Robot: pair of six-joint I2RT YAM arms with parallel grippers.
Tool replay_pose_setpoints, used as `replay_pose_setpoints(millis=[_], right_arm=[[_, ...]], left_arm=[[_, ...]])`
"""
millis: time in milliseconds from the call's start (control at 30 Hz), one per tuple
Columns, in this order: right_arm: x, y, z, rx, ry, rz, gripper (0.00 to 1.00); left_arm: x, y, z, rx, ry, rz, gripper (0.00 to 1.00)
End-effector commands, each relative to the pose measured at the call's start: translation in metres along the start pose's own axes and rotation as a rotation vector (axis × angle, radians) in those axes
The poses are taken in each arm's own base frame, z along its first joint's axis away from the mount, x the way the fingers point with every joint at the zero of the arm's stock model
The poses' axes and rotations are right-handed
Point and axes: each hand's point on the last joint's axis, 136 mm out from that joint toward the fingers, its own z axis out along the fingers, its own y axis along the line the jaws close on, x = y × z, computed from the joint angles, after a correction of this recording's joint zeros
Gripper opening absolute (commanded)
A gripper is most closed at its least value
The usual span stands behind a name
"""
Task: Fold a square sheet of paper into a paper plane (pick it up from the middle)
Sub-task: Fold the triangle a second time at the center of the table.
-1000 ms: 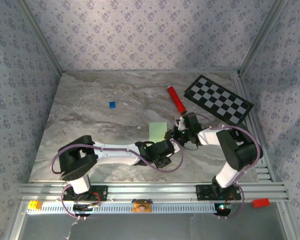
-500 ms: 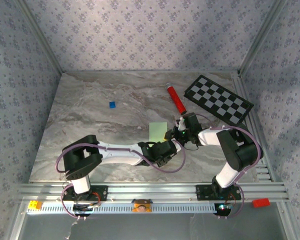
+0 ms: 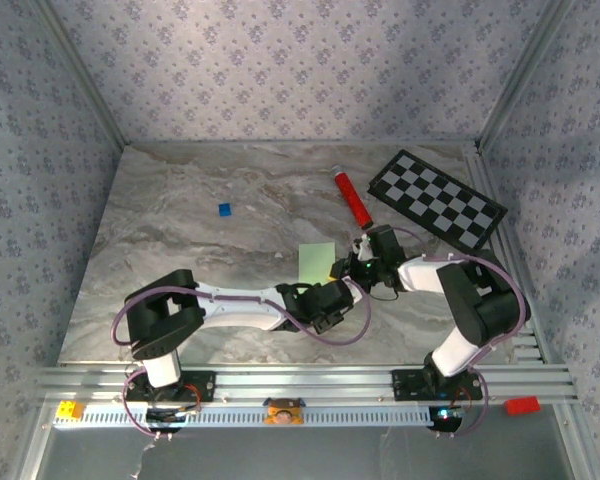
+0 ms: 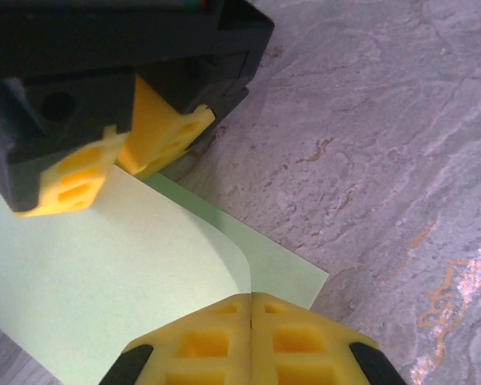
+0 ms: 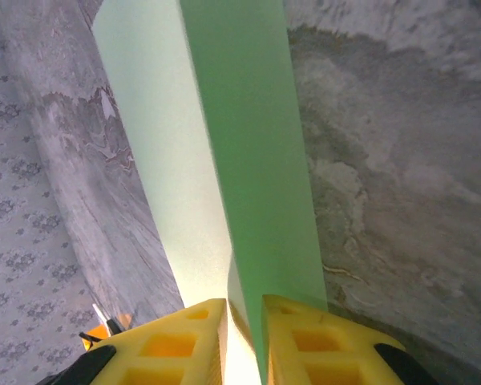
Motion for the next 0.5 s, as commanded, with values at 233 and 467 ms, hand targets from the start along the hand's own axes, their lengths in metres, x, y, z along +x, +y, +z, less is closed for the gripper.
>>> replay_pose_setpoints(millis=[233, 467], right_arm=[[-0.01, -0.023, -0.056, 0.25, -0.193, -0.05, 0.3], [-0.006, -0.014, -0.075, 0.245, -0.294, -0.125, 0.3]], left_arm=[[-0.022, 0.015, -0.023, 0.347, -0.049, -0.32, 0.0], [-0.023, 0.026, -0.023, 0.469, -0.061, -0.439, 0.0]])
